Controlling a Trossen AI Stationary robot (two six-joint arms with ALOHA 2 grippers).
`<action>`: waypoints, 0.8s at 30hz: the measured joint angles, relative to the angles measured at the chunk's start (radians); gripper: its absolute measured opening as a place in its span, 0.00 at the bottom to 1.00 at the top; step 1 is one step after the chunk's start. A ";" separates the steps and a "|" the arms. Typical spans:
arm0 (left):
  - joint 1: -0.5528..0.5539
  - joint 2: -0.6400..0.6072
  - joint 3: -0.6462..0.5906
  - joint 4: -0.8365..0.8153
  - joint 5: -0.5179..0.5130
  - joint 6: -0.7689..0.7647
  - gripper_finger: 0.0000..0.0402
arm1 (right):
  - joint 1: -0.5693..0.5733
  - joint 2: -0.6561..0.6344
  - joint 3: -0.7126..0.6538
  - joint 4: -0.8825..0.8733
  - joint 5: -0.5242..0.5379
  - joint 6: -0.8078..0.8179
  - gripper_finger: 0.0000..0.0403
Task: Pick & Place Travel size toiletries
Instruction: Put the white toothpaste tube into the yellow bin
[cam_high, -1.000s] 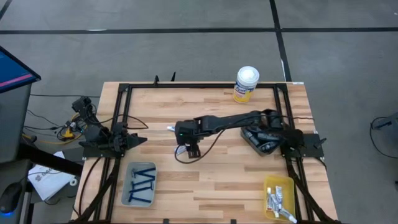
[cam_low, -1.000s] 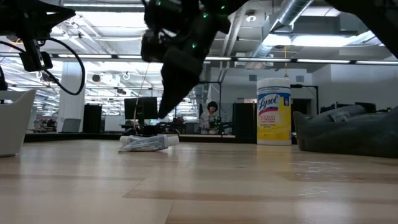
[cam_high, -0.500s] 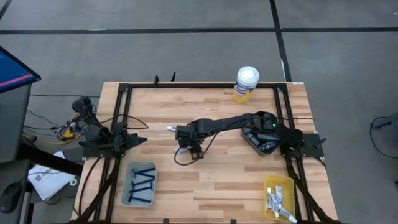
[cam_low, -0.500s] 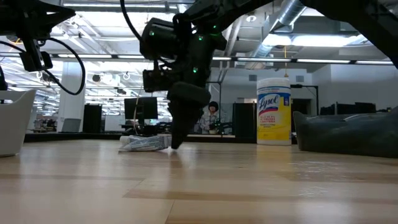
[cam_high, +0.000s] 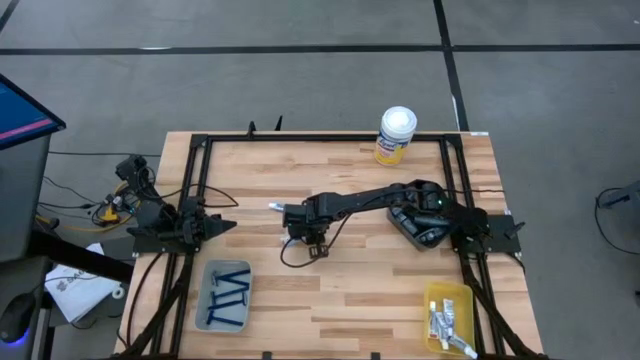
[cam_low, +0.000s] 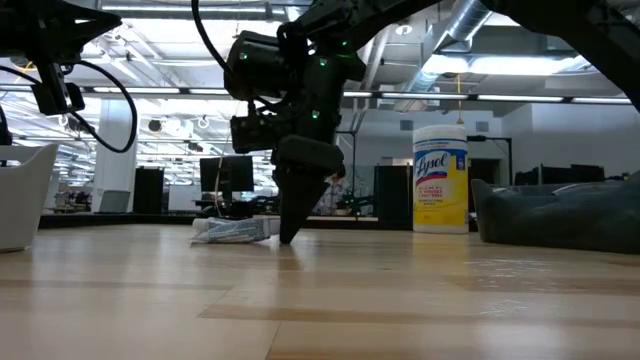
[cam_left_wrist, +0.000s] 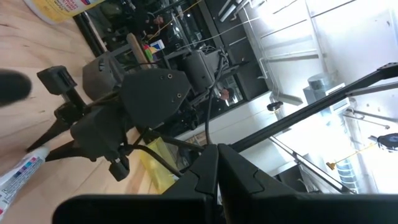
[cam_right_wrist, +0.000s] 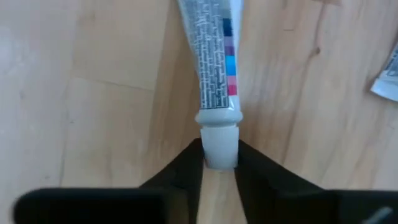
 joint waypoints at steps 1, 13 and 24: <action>0.000 0.000 0.000 0.000 0.000 0.000 0.00 | 0.000 0.000 0.000 -0.001 0.000 0.011 0.16; 0.000 0.000 0.000 0.001 0.000 0.000 0.00 | 0.018 -0.088 -0.001 -0.112 -0.020 0.132 0.11; 0.000 0.000 0.000 0.008 0.000 0.000 0.00 | 0.174 -0.333 0.000 -0.420 0.011 0.497 0.11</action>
